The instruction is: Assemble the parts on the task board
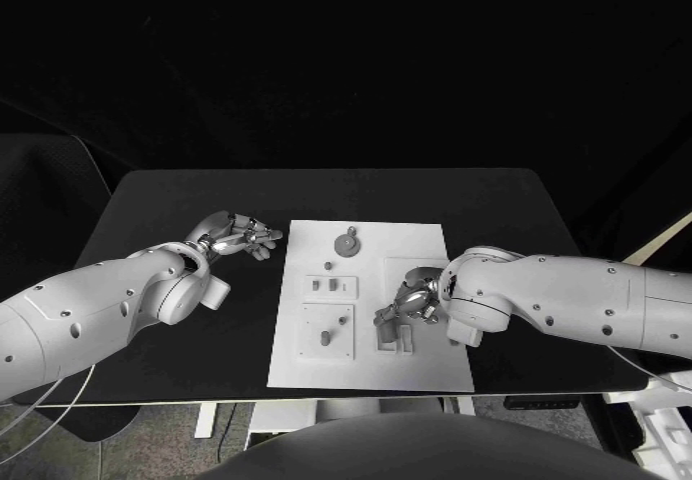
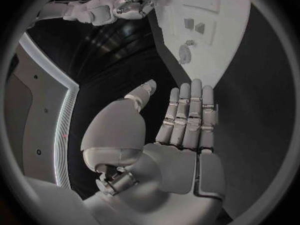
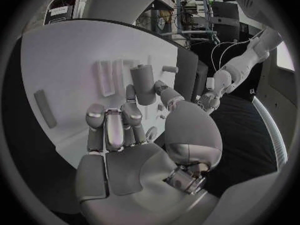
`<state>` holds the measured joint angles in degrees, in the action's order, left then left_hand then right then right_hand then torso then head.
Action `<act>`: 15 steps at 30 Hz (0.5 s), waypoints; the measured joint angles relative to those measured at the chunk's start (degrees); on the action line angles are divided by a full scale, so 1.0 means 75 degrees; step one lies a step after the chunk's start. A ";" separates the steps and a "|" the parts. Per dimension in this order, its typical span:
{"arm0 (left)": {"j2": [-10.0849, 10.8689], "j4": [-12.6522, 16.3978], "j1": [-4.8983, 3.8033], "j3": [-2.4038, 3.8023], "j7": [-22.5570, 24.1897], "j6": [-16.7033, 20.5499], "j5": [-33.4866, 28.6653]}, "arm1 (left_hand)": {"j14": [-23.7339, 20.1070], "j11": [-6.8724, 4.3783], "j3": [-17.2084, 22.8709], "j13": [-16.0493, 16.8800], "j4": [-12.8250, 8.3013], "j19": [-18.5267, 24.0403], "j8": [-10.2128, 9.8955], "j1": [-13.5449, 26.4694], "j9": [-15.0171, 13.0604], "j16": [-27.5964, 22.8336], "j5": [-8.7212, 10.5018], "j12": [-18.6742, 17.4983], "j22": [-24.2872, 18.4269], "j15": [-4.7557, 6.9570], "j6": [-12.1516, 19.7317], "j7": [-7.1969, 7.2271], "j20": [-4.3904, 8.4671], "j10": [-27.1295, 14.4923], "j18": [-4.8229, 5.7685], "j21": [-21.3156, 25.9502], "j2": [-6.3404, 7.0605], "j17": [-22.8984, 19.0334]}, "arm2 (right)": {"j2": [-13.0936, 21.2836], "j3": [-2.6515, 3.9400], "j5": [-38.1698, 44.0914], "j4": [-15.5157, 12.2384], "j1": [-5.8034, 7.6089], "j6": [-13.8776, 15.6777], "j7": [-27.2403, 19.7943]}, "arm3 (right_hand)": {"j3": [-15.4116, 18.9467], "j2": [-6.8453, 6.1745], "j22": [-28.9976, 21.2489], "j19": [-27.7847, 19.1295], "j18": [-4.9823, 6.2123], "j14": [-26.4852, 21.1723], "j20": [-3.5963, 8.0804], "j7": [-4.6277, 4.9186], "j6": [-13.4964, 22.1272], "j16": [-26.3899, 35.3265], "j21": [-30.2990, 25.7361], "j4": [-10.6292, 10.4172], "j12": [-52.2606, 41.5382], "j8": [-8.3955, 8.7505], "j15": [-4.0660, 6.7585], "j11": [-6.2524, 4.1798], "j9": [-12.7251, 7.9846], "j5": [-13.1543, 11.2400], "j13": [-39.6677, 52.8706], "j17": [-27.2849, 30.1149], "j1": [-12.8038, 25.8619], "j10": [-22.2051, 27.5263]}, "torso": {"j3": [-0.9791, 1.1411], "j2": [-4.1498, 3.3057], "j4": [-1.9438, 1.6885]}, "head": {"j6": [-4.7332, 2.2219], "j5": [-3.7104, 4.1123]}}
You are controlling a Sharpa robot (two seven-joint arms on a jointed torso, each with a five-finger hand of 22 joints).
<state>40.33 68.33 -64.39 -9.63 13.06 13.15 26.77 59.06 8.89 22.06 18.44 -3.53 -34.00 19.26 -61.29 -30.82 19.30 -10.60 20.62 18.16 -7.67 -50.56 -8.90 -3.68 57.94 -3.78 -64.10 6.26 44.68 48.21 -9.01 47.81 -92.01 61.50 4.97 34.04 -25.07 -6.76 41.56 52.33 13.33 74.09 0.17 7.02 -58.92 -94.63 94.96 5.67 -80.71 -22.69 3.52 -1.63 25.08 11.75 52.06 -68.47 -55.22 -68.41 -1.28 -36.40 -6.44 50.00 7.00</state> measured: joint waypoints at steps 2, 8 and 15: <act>0.0014 0.0004 -0.0001 0.0000 -0.0005 0.0000 0.0000 | 0.0000 0.0000 0.0000 0.0000 0.0000 0.0000 0.0000 0.0000 0.0000 0.0000 0.0000 0.0000 0.0000 0.0000 0.0000 0.0000 0.0000 0.0000 0.0000 0.0000 0.0000 0.0000 | 0.0005 -0.0002 0.0000 0.0001 -0.0001 -0.0016 0.0010 | 0.0000 0.0013 0.0000 0.0001 0.0001 0.0001 -0.0001 -0.0009 -0.0009 0.0000 0.0000 0.0000 0.0000 -0.0003 0.0001 0.0000 0.0000 -0.0001 0.0000 -0.0003 0.0013 0.0000 | 0.0003 0.0000 0.0000 | 0.0000 -0.0007; 0.0020 0.0012 -0.0006 0.0000 -0.0023 0.0001 0.0000 | 0.0000 0.0000 0.0000 0.0000 0.0000 0.0000 0.0000 0.0000 0.0000 0.0000 0.0000 0.0000 0.0000 0.0000 0.0000 0.0000 0.0000 0.0000 0.0001 0.0000 0.0000 0.0000 | 0.0003 -0.0008 0.0005 0.0006 -0.0001 -0.0116 0.0040 | 0.0000 0.0129 -0.0001 0.0012 0.0001 0.0023 -0.0012 -0.0023 -0.0024 0.0000 0.0000 -0.0125 0.0000 -0.0006 -0.0007 0.0005 0.0000 -0.0007 0.0000 -0.0033 0.0129 -0.0003 | 0.0004 0.0000 0.0004 | 0.0000 -0.0020; 0.0026 0.0018 -0.0011 0.0001 -0.0040 0.0001 0.0000 | 0.0000 0.0000 0.0000 -0.0001 0.0000 0.0000 0.0000 0.0000 0.0000 0.0000 0.0000 0.0000 0.0000 0.0000 0.0000 0.0000 0.0000 0.0000 0.0001 0.0000 0.0000 0.0000 | 0.0039 -0.0016 0.0012 0.0033 0.0000 -0.0288 0.0069 | -0.0030 0.0332 0.0008 0.0039 -0.0001 0.0073 -0.0039 -0.0085 -0.0089 0.0000 0.0001 -0.0288 0.0000 -0.0006 -0.0005 0.0015 0.0097 0.0039 -0.0010 -0.0093 0.0394 -0.0012 | 0.0010 0.0001 0.0007 | 0.0001 -0.0023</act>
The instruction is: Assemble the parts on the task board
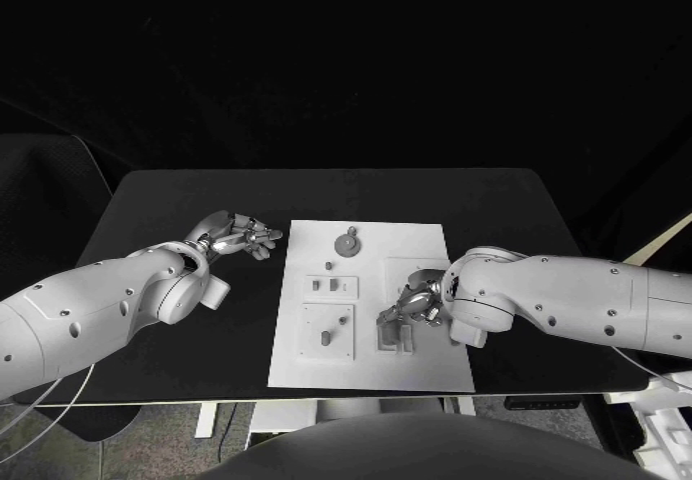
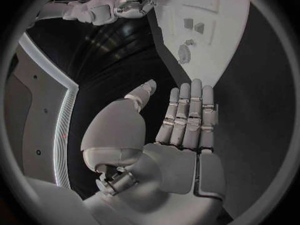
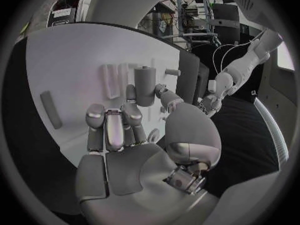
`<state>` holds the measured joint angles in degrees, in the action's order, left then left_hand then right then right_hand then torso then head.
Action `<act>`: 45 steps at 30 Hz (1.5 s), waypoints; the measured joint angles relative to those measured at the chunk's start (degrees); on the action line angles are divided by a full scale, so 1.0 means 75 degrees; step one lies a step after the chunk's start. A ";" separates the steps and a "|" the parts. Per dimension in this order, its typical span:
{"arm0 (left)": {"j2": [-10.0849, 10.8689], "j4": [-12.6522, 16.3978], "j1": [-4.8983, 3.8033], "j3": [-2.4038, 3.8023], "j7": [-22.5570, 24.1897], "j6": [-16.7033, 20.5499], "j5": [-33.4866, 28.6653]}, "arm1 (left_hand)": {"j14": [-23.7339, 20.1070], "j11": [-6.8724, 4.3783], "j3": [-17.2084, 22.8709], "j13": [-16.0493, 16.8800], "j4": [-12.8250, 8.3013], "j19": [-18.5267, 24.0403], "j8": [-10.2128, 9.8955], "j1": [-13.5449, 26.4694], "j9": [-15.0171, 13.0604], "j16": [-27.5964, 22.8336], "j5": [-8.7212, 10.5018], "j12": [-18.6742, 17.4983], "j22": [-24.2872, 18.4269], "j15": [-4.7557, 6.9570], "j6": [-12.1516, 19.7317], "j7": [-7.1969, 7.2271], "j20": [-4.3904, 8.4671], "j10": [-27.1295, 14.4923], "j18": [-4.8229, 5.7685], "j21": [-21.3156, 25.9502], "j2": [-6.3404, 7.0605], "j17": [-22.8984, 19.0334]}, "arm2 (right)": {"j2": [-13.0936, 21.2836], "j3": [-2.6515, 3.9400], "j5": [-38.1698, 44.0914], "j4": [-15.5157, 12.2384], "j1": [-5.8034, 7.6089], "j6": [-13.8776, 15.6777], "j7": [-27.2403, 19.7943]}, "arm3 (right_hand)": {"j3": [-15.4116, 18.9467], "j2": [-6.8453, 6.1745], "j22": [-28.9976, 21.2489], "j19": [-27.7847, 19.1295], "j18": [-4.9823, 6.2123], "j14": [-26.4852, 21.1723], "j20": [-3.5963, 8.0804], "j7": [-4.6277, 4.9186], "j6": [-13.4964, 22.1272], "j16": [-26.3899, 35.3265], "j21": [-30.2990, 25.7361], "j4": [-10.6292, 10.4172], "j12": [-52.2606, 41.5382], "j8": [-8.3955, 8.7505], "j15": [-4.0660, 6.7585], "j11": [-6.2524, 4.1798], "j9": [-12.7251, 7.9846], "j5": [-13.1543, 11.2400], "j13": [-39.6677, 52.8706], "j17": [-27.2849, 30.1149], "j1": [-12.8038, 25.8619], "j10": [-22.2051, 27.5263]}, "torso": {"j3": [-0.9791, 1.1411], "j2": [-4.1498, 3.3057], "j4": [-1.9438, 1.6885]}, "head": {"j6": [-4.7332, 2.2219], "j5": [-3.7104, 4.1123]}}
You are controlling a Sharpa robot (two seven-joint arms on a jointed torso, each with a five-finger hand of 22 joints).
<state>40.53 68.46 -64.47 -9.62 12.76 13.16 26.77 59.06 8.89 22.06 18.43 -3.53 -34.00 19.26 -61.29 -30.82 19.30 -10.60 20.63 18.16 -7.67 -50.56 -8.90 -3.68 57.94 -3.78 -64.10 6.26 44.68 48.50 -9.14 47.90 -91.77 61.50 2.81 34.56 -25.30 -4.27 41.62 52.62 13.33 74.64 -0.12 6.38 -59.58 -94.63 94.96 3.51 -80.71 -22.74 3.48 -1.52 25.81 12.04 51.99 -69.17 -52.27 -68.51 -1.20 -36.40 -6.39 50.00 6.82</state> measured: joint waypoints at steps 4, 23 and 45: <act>0.0004 0.0000 -0.0005 0.0000 -0.0008 0.0000 0.0000 | 0.0000 0.0000 0.0000 0.0000 0.0000 0.0000 0.0000 0.0000 0.0000 0.0000 0.0000 0.0000 0.0000 0.0000 0.0000 0.0000 0.0000 0.0000 0.0001 0.0000 0.0000 0.0000 | -0.0001 -0.0007 -0.0006 0.0025 0.0000 -0.0134 0.0012 | -0.0004 0.0021 0.0000 0.0002 0.0000 0.0041 -0.0002 -0.0004 -0.0042 0.0000 0.0001 -0.0060 0.0000 0.0000 -0.0016 0.0013 0.0046 0.0024 -0.0007 -0.0041 0.0202 -0.0012 | 0.0000 0.0001 0.0001 | 0.0000 0.0009; 0.0032 0.0020 -0.0020 -0.0001 -0.0028 0.0004 0.0000 | 0.0000 0.0000 0.0000 -0.0001 0.0000 0.0000 0.0000 0.0000 0.0000 0.0000 0.0000 0.0000 0.0000 0.0000 0.0000 0.0000 0.0000 0.0000 0.0028 0.0000 0.0000 0.0000 | -0.0250 -0.0071 0.0042 0.0258 0.0024 -0.0325 0.0029 | -0.0023 0.0009 -0.0002 0.0041 -0.0001 0.0134 -0.0041 0.0017 -0.0134 0.0001 0.0015 -0.0081 0.0000 -0.0089 0.0025 0.0052 0.0038 0.0055 -0.0006 -0.0052 0.0333 -0.0056 | -0.0006 0.0000 -0.0004 | 0.0000 -0.0007; 0.0046 0.0026 -0.0031 -0.0001 -0.0046 0.0006 -0.0001 | 0.0000 0.0000 0.0000 -0.0001 0.0000 0.0000 0.0000 0.0000 0.0000 0.0000 0.0000 0.0000 0.0000 0.0000 0.0000 0.0000 0.0000 0.0000 0.0030 0.0000 0.0000 0.0001 | -0.0312 -0.0217 0.0109 0.0449 0.0050 -0.0620 -0.0047 | 0.0001 -0.0031 0.0004 0.0025 -0.0002 0.0187 -0.0024 0.0082 -0.0252 -0.0032 0.0030 -0.0101 0.0000 -0.0020 0.0140 0.0066 0.0017 0.0052 -0.0006 0.0032 0.0374 -0.0070 | 0.0001 -0.0001 0.0000 | 0.0000 -0.0026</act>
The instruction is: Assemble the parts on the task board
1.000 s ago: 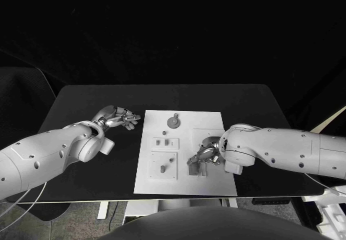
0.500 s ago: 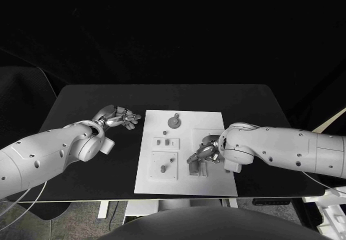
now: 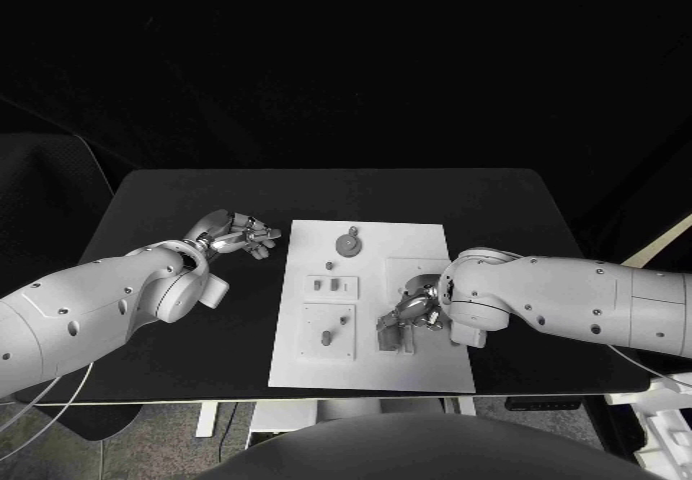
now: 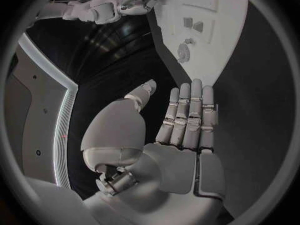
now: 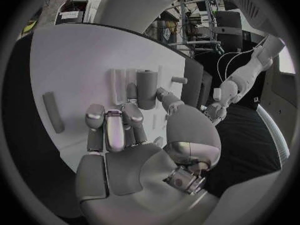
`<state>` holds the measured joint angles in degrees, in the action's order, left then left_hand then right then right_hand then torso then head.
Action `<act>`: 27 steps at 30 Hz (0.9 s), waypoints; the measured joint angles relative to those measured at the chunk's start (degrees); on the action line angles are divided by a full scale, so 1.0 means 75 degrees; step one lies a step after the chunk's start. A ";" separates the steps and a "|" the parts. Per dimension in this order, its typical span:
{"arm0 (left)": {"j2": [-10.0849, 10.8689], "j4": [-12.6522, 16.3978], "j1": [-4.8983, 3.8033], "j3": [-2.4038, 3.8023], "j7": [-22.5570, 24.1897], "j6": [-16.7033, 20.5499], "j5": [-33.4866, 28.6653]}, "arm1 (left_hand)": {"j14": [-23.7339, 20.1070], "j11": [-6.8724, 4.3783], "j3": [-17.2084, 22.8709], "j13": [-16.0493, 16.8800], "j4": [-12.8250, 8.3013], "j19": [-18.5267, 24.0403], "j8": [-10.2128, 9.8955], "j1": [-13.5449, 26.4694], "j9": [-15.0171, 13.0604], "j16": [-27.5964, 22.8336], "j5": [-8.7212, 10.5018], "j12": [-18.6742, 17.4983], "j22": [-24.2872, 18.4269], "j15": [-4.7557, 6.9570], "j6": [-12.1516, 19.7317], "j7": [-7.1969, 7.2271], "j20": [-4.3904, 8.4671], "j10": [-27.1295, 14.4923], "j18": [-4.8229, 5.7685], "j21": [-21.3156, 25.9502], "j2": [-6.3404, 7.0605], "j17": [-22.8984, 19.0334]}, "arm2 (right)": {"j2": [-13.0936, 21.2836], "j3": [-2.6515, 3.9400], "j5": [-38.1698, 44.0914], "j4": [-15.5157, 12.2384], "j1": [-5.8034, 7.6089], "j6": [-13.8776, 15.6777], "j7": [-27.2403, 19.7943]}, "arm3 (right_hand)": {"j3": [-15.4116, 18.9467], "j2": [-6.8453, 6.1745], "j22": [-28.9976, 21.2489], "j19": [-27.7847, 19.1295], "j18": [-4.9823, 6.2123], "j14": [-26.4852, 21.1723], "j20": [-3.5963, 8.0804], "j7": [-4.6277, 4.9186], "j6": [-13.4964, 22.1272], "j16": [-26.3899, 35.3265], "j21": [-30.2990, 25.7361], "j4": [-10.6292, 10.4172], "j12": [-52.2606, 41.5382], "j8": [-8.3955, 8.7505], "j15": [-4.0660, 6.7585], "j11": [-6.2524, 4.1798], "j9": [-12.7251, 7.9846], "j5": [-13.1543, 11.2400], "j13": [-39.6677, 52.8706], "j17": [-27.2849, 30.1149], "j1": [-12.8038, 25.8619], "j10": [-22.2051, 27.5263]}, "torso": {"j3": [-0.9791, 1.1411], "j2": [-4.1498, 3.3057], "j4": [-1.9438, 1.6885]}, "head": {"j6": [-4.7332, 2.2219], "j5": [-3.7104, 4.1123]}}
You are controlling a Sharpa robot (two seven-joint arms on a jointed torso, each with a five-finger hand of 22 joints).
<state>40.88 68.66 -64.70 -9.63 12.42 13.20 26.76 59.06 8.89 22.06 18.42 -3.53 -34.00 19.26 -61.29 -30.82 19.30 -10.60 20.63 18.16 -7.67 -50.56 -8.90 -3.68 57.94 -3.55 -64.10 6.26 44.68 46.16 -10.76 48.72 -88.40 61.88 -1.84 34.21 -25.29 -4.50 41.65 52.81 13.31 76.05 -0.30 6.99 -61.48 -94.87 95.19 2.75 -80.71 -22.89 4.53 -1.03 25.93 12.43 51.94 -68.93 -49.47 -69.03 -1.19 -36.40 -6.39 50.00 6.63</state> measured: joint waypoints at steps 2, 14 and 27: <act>-0.0001 0.0000 0.0000 0.0000 -0.0001 0.0000 0.0000 | 0.0000 0.0000 0.0000 0.0000 0.0000 0.0000 0.0000 0.0000 0.0000 0.0000 0.0000 0.0000 0.0000 0.0000 0.0000 0.0000 0.0000 0.0000 0.0000 0.0000 0.0000 0.0000 | 0.0005 0.0002 0.0001 0.0000 0.0005 -0.0027 -0.0004 | 0.0000 0.0000 0.0000 0.0000 0.0000 0.0000 0.0000 0.0000 0.0000 0.0000 0.0000 0.0000 0.0000 0.0000 0.0000 0.0000 0.0000 0.0000 0.0000 0.0000 0.0000 0.0000 | 0.0000 0.0000 0.0002 | 0.0000 -0.0003; -0.0001 0.0000 0.0000 0.0000 -0.0006 0.0001 0.0000 | 0.0000 0.0000 0.0000 0.0000 0.0000 0.0000 0.0000 0.0000 0.0000 0.0000 0.0000 0.0000 0.0000 0.0000 0.0000 0.0000 0.0000 0.0000 0.0000 0.0000 0.0000 0.0000 | -0.0026 -0.0006 0.0062 0.0011 0.0006 -0.0056 -0.0008 | 0.0010 0.0038 -0.0001 0.0001 0.0000 0.0001 -0.0001 0.0000 -0.0001 0.0000 0.0000 -0.0009 0.0000 -0.0028 0.0000 0.0001 0.0017 -0.0053 0.0000 -0.0010 0.0040 0.0000 | 0.0002 0.0001 0.0000 | 0.0000 0.0011; 0.0006 0.0000 -0.0001 0.0000 -0.0015 0.0002 0.0000 | 0.0000 0.0000 0.0000 0.0005 0.0000 0.0000 0.0000 0.0000 0.0000 0.0000 0.0000 0.0000 0.0000 0.0000 0.0000 0.0000 0.0000 0.0000 0.0000 0.0000 0.0000 0.0000 | -0.0036 -0.0025 0.0152 0.0001 -0.0008 0.0038 0.0011 | 0.0223 -0.0539 0.0017 -0.0028 0.0001 -0.0111 0.0028 0.0078 0.0076 0.0001 0.0000 -0.0267 0.0030 0.0088 0.0128 0.0020 -0.0025 -0.0241 0.0000 0.0152 0.0846 0.0020 | -0.0004 0.0004 -0.0004 | 0.0000 -0.0001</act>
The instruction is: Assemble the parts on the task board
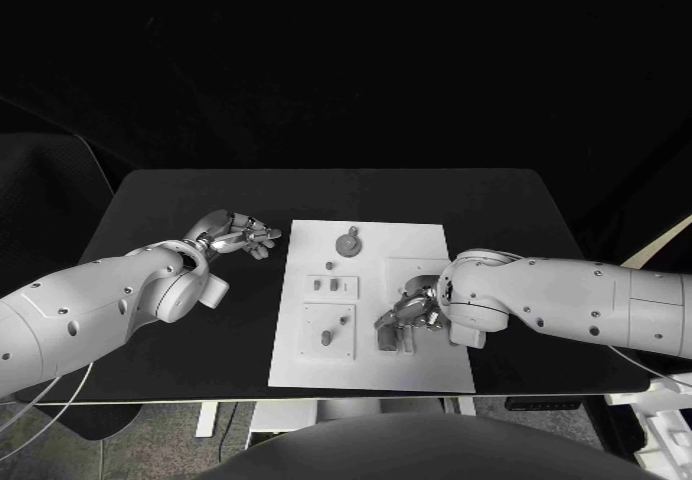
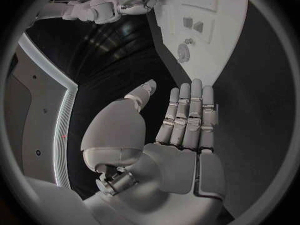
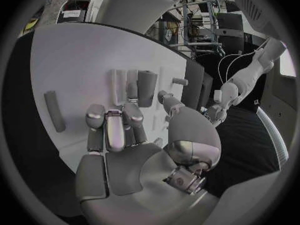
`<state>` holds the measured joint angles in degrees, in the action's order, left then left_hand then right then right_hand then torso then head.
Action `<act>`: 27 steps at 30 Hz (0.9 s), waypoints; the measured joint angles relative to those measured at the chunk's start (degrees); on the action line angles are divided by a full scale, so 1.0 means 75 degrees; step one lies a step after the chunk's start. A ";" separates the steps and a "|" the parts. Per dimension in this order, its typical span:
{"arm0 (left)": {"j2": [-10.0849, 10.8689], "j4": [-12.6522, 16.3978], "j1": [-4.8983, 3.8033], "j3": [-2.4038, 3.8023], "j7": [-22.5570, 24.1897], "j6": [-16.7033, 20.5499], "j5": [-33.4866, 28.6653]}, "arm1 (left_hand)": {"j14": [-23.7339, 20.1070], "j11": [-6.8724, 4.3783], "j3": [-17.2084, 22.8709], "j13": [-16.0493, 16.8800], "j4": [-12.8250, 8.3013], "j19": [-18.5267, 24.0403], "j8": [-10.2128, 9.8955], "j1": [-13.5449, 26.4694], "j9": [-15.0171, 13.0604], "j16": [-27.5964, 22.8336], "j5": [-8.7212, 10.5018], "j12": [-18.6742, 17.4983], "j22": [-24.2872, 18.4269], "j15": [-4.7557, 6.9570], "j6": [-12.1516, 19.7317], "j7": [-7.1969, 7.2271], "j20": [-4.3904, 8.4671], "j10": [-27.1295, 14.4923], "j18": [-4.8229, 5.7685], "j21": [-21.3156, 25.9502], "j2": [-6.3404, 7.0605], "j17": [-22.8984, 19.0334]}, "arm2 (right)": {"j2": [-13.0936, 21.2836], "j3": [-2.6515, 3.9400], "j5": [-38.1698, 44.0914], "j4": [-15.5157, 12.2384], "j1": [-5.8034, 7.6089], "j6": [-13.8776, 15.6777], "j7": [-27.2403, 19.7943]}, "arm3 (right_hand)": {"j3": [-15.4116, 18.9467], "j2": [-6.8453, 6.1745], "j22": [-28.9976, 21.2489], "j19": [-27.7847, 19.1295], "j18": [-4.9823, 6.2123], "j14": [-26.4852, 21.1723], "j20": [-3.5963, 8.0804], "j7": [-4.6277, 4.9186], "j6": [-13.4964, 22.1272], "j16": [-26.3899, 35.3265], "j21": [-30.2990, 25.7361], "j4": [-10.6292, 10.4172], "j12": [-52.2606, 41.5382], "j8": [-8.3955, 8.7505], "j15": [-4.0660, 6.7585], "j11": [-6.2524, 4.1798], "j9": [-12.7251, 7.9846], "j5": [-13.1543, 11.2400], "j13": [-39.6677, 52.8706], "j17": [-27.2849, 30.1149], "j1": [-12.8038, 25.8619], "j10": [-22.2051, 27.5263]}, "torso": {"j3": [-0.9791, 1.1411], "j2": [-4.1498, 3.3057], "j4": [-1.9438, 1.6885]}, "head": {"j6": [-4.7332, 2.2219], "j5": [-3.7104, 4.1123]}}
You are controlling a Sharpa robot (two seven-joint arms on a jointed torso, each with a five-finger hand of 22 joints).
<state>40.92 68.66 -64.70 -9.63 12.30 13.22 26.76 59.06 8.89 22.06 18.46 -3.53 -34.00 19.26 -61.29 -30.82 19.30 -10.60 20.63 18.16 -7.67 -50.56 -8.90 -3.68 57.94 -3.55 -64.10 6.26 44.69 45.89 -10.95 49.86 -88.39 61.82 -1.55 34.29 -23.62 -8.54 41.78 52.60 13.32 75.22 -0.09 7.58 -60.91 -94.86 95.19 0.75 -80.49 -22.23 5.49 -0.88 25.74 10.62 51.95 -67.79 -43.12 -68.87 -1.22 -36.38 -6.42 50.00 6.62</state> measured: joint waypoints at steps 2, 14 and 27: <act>0.0000 0.0000 0.0000 0.0000 -0.0001 0.0000 0.0000 | 0.0000 0.0000 0.0000 0.0000 0.0000 0.0000 0.0000 0.0000 0.0000 0.0000 0.0000 0.0000 0.0000 0.0000 0.0000 0.0000 0.0000 0.0000 0.0000 0.0000 0.0000 0.0000 | 0.0003 -0.0001 0.0015 -0.0009 -0.0003 0.0021 0.0000 | 0.0028 -0.0048 0.0000 -0.0014 0.0000 -0.0001 0.0014 0.0000 0.0000 0.0000 0.0000 -0.0028 0.0000 0.0000 0.0001 0.0010 0.0000 -0.0004 0.0000 0.0000 0.0081 0.0010 | 0.0001 0.0000 0.0000 | 0.0000 -0.0001; 0.0000 -0.0002 0.0000 0.0000 -0.0007 0.0001 0.0000 | 0.0000 0.0000 0.0000 -0.0001 0.0000 0.0000 0.0000 0.0000 0.0000 0.0000 0.0000 0.0000 0.0000 0.0000 0.0000 0.0000 0.0000 0.0000 0.0000 0.0000 0.0000 0.0000 | 0.0075 -0.0012 0.0139 -0.0114 -0.0023 0.0175 -0.0049 | 0.0049 -0.0116 -0.0001 -0.0029 0.0001 -0.0002 0.0029 0.0001 0.0005 0.0000 0.0000 -0.0049 0.0000 0.0000 0.0000 0.0009 0.0020 -0.0003 0.0007 -0.0052 0.0149 0.0011 | 0.0007 -0.0001 0.0004 | 0.0000 -0.0002; -0.0002 -0.0035 0.0000 -0.0001 -0.0020 0.0000 0.0000 | 0.0000 0.0000 0.0000 -0.0002 0.0000 0.0000 0.0000 0.0000 0.0000 0.0000 0.0000 0.0000 0.0000 0.0000 0.0000 0.0000 0.0000 0.0000 0.0001 0.0000 0.0000 0.0000 | 0.0587 -0.0022 0.0588 -0.0493 -0.0037 0.0382 -0.0223 | 0.0049 -0.0091 0.0033 -0.0055 0.0006 -0.0042 0.0052 -0.0006 0.0059 0.0000 0.0000 0.0339 0.0000 0.0041 -0.0010 -0.0060 0.0058 -0.0003 0.0036 -0.0093 -0.0071 0.0080 | 0.0007 0.0000 0.0009 | 0.0000 0.0004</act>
<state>40.90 68.40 -64.71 -9.64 12.15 13.22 26.76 59.06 8.89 22.06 18.45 -3.53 -34.00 19.26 -61.29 -30.82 19.30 -10.60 20.63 18.16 -7.67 -50.56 -8.90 -3.68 57.94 -3.54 -64.10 6.26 44.69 50.30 -11.12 54.27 -92.09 61.54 1.31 32.62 -23.26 -9.23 42.02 52.19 13.37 74.90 0.30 7.53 -60.46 -94.86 95.19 3.29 -80.49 -21.92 5.42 -1.33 26.18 10.60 52.22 -68.49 -43.65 -68.27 -1.17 -36.38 -6.35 50.00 6.65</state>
